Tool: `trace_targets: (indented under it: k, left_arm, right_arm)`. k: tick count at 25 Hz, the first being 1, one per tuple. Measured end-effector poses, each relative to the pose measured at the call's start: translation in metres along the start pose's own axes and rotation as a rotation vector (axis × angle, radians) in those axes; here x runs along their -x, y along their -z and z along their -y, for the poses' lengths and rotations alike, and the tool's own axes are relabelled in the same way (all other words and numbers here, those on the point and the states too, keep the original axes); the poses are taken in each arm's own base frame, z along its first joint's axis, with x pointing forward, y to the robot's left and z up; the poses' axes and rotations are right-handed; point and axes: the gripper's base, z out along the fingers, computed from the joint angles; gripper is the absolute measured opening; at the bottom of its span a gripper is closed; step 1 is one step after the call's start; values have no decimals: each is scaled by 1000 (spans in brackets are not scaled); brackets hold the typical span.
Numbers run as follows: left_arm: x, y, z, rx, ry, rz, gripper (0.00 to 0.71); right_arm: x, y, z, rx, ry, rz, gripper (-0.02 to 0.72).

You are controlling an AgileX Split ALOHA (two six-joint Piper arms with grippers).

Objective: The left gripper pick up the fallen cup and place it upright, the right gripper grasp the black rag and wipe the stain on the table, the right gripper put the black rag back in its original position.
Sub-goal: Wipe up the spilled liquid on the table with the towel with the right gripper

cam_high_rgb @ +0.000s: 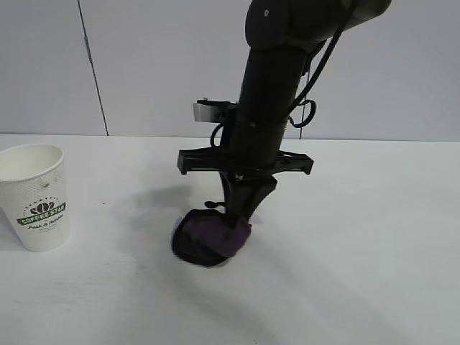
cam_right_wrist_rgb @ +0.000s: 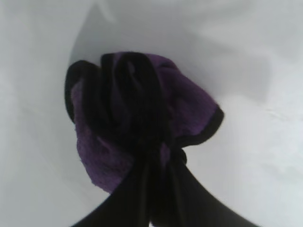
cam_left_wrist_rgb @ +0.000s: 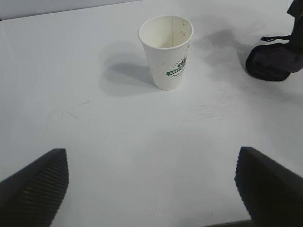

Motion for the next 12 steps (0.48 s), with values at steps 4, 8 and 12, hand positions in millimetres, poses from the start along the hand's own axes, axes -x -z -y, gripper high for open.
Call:
trace_targets:
  k: [4, 8, 12]
  left_arm:
    - [0, 0, 0, 0, 0, 1, 687]
    - [0, 0, 0, 0, 0, 1, 687]
    - [0, 0, 0, 0, 0, 1, 687]
  right_arm:
    - [-1, 7, 11, -75, -12, -1, 41]
    - [1, 22, 15, -94, -32, 37, 41]
    - [1, 23, 15, -89, -39, 40, 179]
